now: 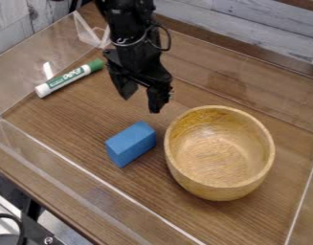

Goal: Remove the green marker from inside the brown bowl and put it on the table

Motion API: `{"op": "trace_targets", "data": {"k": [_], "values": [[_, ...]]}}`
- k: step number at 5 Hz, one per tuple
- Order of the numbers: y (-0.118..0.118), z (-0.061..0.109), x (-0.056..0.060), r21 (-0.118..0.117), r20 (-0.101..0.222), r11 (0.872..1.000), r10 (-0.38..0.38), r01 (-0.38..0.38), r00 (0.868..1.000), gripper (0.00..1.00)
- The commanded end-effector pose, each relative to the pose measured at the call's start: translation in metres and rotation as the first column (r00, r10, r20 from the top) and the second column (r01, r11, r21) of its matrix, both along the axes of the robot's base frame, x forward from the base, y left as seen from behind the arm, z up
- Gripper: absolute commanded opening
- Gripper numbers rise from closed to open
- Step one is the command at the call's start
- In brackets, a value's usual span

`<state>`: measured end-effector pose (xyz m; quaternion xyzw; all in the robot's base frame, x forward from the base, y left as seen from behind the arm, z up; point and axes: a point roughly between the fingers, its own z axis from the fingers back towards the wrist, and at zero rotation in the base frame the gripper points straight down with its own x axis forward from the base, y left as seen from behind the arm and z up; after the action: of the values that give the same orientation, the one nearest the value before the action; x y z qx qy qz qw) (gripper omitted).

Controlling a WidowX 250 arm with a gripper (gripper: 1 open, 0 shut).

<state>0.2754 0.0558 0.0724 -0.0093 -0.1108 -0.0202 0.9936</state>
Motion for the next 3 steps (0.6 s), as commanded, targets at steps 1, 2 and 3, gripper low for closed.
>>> {"op": "trace_targets", "data": {"k": [1, 2, 3], "values": [[0.0073, 0.0146, 0.0089, 0.005, 0.048, 1.000, 0.007, -0.007, 0.999, 1.00], [0.0109, 0.0143, 0.0084, 0.002, 0.043, 1.000, 0.003, -0.003, 0.999, 1.00], [0.0165, 0.0145, 0.0084, 0.001, 0.040, 1.000, 0.001, -0.001, 0.999, 1.00]]}}
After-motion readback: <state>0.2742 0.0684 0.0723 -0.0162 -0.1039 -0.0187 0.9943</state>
